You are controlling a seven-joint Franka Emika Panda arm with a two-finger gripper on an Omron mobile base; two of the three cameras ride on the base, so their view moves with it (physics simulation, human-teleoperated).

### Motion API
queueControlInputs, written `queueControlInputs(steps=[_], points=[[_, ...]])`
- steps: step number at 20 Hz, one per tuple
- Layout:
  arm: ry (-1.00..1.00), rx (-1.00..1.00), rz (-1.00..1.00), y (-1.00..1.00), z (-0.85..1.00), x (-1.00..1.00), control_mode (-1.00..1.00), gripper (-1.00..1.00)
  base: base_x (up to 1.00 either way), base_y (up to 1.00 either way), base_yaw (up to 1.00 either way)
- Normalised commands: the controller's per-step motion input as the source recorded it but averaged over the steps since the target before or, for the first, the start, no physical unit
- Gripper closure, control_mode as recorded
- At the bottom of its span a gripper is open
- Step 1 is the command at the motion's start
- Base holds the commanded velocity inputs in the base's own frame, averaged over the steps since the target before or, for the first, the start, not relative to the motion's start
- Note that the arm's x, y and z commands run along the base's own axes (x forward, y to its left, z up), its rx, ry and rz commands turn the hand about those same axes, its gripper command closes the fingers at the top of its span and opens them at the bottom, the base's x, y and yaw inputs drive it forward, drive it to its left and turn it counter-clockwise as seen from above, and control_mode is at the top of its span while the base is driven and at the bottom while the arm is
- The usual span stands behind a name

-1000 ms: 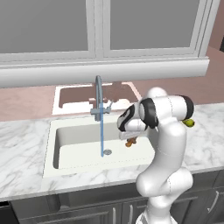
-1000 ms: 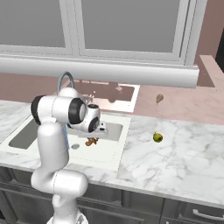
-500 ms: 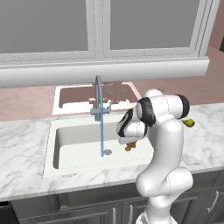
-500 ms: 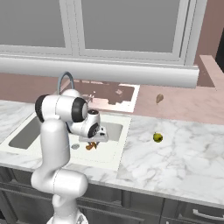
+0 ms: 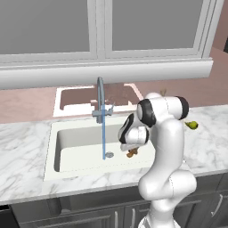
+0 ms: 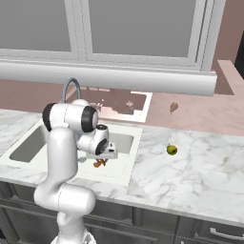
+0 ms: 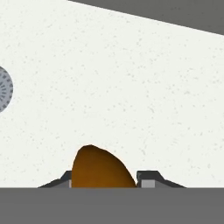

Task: Turn on the sink faucet. Then move the mushroom from the counter to the sink. Turn off the sink. Move the vegetable from the sink to the pot next to the stove. Finally move the pot to the rear right burner.

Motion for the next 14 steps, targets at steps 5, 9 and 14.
queueControlInputs(steps=[5,9,14], points=[[0.00,0.00,0.00,0.06,-0.05,0.01,-1.00,-1.00,0.00,0.00,0.00],[0.00,0.00,0.00,0.00,0.03,0.00,-1.00,-1.00,0.00,0.00,0.00],[0.00,0.00,0.00,0.00,0.28,-0.03,-1.00,-1.00,0.00,0.00,0.00]])
